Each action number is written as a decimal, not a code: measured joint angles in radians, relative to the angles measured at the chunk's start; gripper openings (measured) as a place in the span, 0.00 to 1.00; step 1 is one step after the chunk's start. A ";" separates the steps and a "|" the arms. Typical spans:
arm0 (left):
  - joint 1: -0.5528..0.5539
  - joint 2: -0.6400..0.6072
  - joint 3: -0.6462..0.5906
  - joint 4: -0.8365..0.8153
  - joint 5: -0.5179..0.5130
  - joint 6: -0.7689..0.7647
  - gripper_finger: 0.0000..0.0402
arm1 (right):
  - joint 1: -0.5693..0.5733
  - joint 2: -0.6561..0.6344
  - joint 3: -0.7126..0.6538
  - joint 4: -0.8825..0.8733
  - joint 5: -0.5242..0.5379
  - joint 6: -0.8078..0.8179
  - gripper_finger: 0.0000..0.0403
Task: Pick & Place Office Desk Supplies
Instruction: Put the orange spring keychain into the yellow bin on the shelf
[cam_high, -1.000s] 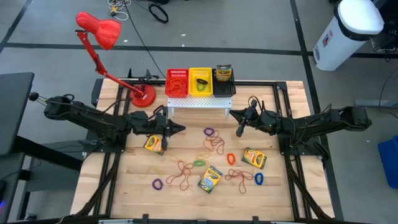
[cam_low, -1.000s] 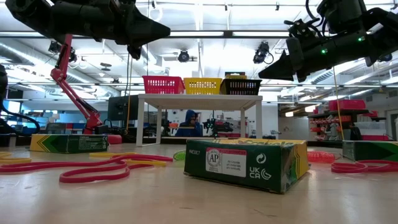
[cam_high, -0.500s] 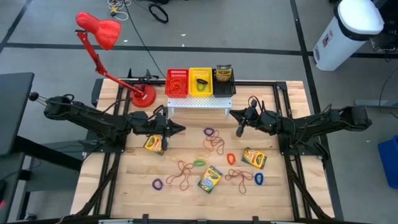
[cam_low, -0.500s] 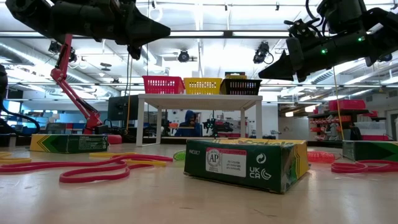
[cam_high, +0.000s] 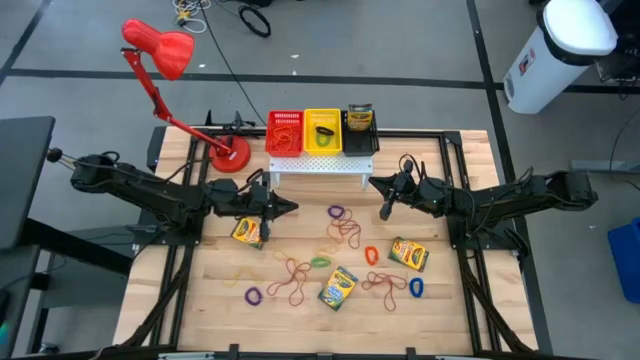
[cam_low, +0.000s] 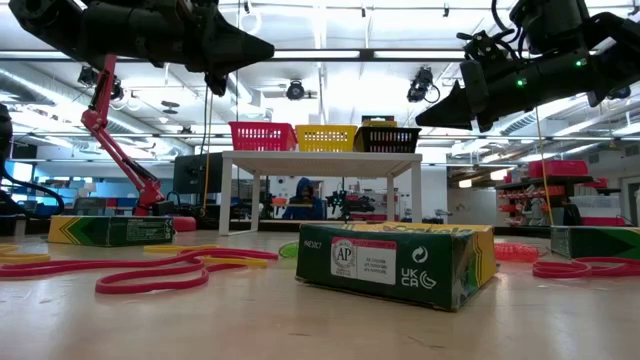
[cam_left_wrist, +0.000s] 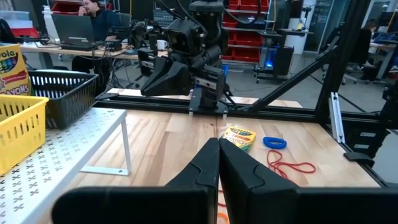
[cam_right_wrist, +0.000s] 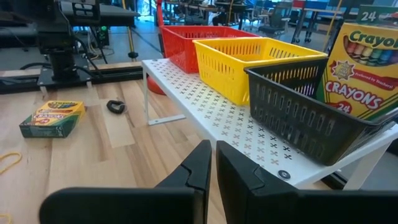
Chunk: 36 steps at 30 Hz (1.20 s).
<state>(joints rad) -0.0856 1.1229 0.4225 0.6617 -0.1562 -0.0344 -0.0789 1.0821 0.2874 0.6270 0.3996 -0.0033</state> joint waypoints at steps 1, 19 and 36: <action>0.000 0.000 0.000 0.000 0.000 0.000 0.03 | 0.000 0.000 0.000 0.000 -0.005 0.017 0.08; 0.000 0.000 0.000 0.000 0.000 0.000 0.03 | 0.001 0.000 0.000 -0.004 -0.426 0.470 0.08; 0.000 0.000 0.000 0.000 0.000 0.000 0.03 | 0.209 0.000 0.000 0.007 -0.407 0.341 0.08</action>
<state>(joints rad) -0.0856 1.1229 0.4229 0.6621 -0.1562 -0.0345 0.1304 1.0824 0.2874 0.6342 -0.0078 0.3382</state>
